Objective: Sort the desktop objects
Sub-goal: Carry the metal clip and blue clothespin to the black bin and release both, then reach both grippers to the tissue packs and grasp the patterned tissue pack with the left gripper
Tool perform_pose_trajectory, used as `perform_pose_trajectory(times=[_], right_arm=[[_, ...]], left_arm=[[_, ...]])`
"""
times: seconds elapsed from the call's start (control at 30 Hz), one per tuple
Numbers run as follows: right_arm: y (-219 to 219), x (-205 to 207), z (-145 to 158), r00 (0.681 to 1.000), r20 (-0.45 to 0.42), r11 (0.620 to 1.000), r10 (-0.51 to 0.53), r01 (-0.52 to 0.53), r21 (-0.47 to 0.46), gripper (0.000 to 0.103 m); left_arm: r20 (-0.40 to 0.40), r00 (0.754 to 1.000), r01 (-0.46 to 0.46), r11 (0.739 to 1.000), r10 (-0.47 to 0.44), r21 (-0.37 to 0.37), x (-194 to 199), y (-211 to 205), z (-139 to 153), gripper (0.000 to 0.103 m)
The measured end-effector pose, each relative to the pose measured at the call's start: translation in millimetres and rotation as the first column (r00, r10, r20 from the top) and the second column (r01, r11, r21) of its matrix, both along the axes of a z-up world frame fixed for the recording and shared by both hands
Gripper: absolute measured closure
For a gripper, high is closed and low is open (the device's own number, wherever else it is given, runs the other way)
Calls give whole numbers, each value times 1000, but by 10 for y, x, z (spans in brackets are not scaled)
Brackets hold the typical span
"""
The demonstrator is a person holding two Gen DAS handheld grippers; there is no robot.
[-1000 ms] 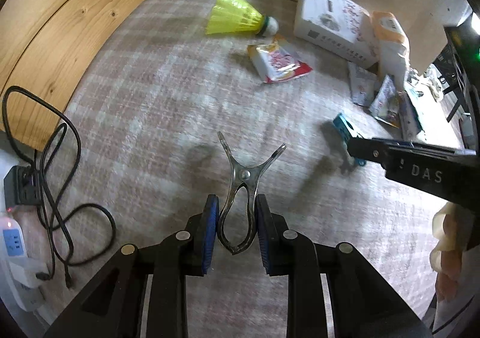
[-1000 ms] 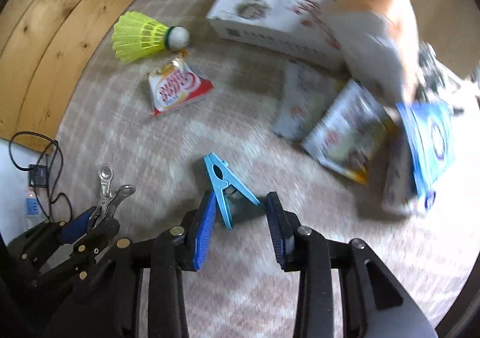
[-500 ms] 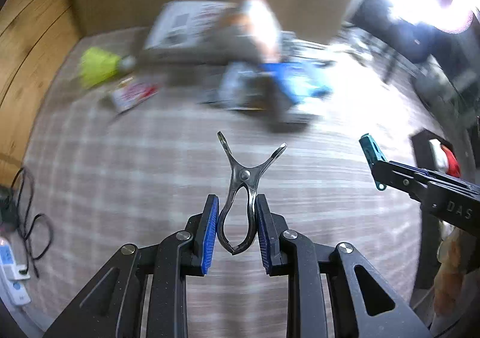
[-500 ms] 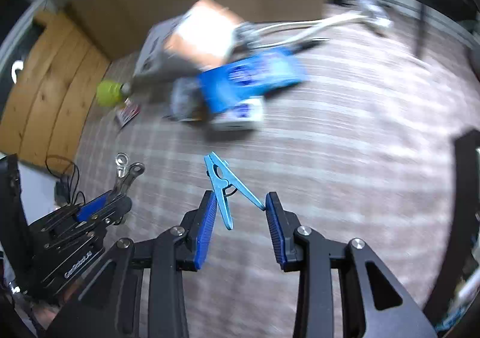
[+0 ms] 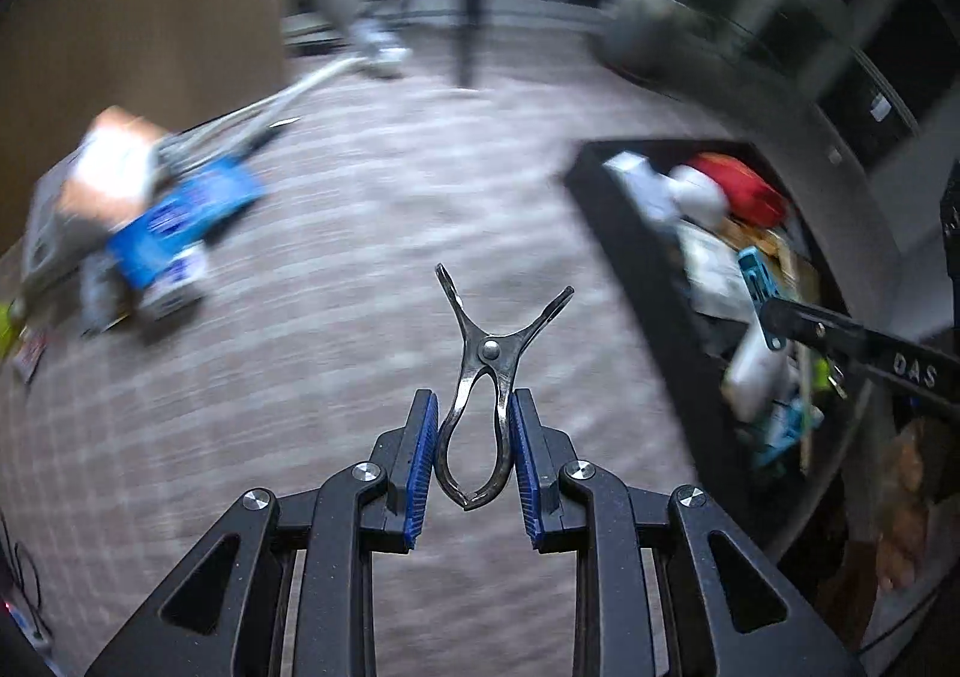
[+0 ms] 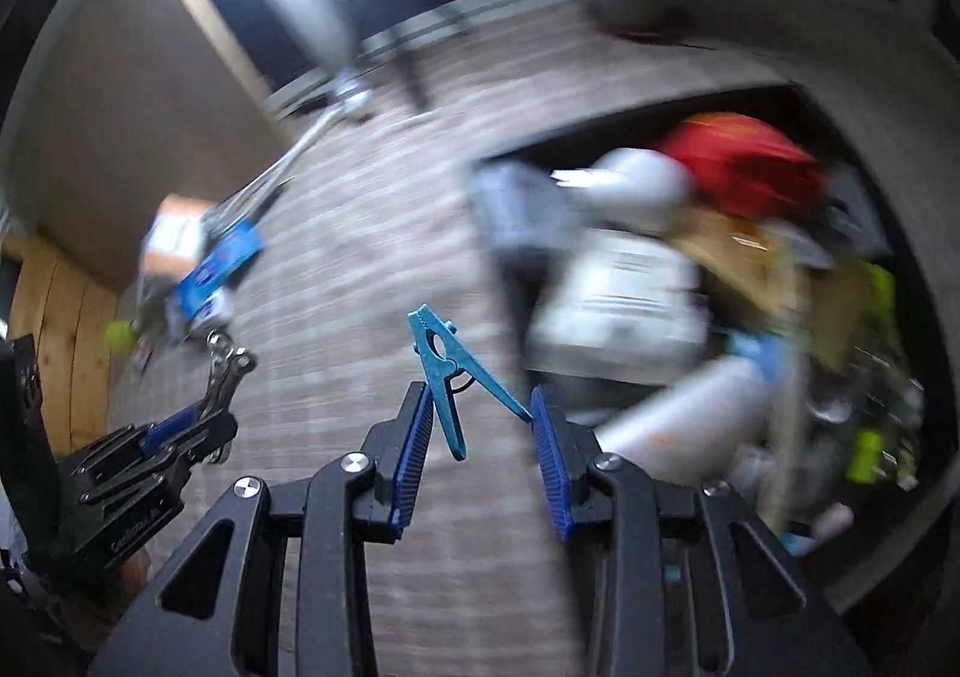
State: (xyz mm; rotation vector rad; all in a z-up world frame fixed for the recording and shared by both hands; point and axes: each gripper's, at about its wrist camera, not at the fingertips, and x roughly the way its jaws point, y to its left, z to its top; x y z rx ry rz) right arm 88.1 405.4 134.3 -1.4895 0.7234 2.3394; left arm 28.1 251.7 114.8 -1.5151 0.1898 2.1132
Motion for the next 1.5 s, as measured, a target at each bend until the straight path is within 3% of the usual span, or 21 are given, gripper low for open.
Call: perform_pose_trajectory(times=[0.13,0.33,0.6,0.67,0.7,0.83,1.07,1.27,1.5], right_arm=[[480,448,-36,994,11,994,-110,109,7,70],[977,939,-49,973,22,973,-231,230,16,70],[1260,1199,-27,957,10,957,-288,288,20,68],[1290,1224,-18,957,-11,957,-291,291,2,64],[1316,1219,-25,955,-6,955,-296,296,-12,52],[1298,1145,21,957,-15,957,-291,291,-2,48],[1087,741,134,976,-40,977,-213,213,-6,48],[650,137,228,996,-58,998,-69,69,-5,48],[-26,-579,226,993,-51,994,108,-108,1,48]], left_arm=[[4,992,127,992,-127,7,279,573,36,80],[9,959,283,959,-283,13,715,1277,88,80],[6,929,370,929,-370,1,964,1750,135,79],[23,928,371,929,-371,-11,968,1793,136,64],[23,930,366,930,-366,-8,958,1787,145,57],[-27,938,345,939,-345,-21,891,1674,216,57],[-28,974,225,974,-225,-18,465,1165,290,61],[-31,996,87,996,-88,-23,9,537,310,61],[-26,995,-95,995,94,-32,-496,-312,235,63]])
